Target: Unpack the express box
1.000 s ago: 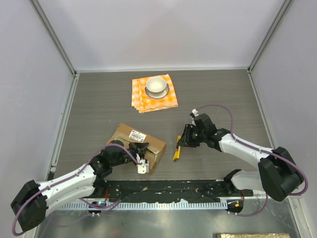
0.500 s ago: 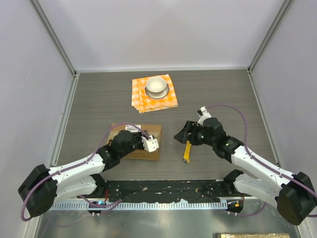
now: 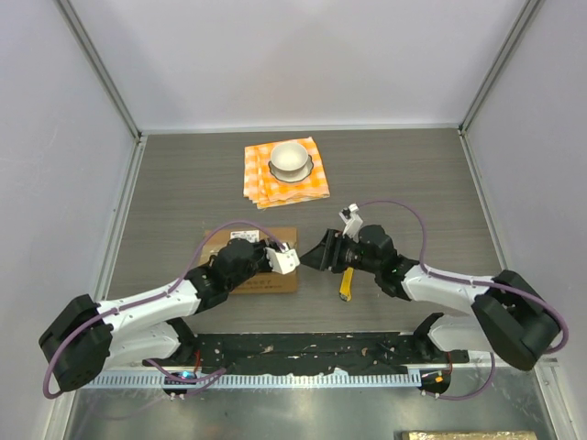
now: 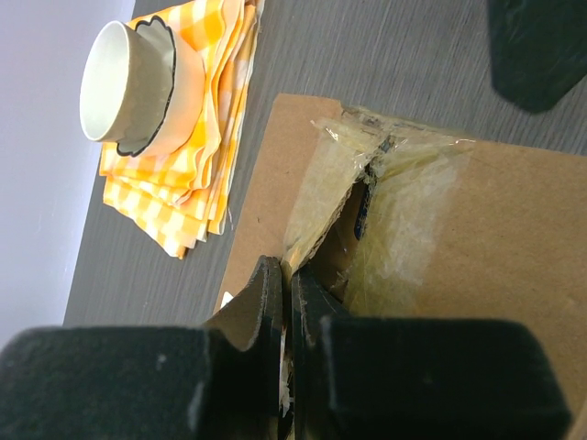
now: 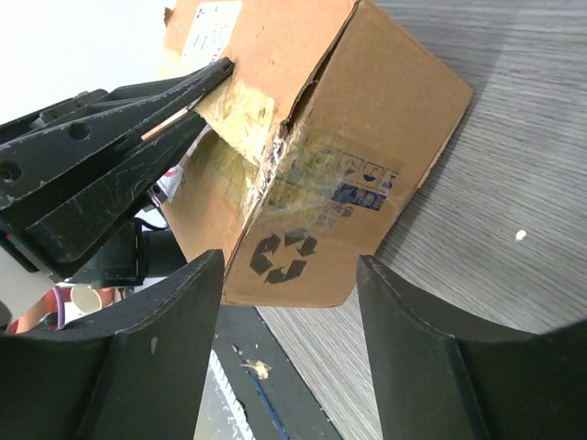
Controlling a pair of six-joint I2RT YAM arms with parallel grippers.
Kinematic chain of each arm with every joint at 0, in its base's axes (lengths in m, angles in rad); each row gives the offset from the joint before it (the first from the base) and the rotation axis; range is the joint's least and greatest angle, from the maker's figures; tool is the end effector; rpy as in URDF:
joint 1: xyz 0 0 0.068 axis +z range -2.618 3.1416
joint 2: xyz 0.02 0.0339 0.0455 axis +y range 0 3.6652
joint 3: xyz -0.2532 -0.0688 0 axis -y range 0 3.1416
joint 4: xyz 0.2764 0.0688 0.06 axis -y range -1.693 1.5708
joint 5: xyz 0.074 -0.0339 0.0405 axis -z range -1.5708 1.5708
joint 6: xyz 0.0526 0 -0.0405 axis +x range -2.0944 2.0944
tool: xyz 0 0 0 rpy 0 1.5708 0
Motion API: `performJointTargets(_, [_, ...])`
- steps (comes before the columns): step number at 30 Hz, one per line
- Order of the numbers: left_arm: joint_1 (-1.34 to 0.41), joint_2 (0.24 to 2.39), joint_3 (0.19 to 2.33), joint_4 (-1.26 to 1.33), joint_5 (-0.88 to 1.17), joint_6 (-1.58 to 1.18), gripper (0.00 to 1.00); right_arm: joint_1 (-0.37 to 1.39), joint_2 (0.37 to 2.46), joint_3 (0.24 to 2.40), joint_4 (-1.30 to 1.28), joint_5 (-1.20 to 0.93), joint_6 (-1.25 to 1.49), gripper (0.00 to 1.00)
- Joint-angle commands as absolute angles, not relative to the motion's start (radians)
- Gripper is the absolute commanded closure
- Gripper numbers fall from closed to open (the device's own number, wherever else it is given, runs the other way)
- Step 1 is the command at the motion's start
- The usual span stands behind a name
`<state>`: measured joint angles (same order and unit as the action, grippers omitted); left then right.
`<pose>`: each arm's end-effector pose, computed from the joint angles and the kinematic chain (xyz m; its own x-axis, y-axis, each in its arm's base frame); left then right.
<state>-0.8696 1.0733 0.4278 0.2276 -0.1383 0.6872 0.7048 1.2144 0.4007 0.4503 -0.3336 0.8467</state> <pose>0.1806 -0.2026 0.1665 0.2261 0.7061 -0.6710 0.6883 0.3716 0.6230 0.2027 0.1950 0.1471 -0.8126 0.2381 -0.5320 -0.3571 0.5180 0.7773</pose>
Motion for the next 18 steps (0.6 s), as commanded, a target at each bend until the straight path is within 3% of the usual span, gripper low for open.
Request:
performJointTargets(1, [-0.88, 1.081, 0.423, 0.271, -0.114, 0.63, 1.0, 0.707, 1.291, 0.425, 0.692, -0.408, 0.903, 0.36])
performJointTargets(10, [-0.888, 1.078, 0.42, 0.293, -0.078, 0.623, 1.0, 0.729, 1.402, 0.471, 0.692, -0.494, 0.851, 0.49])
performJointTargets(13, [-0.893, 1.072, 0.425, 0.302, -0.069, 0.623, 1.0, 0.736, 1.44, 0.476, 0.678, -0.495, 0.83, 0.62])
performJointTargets(18, [-0.893, 1.062, 0.471, 0.305, -0.075, 0.608, 1.0, 0.801, 1.491, 0.506, 0.513, -0.42, 0.712, 0.72])
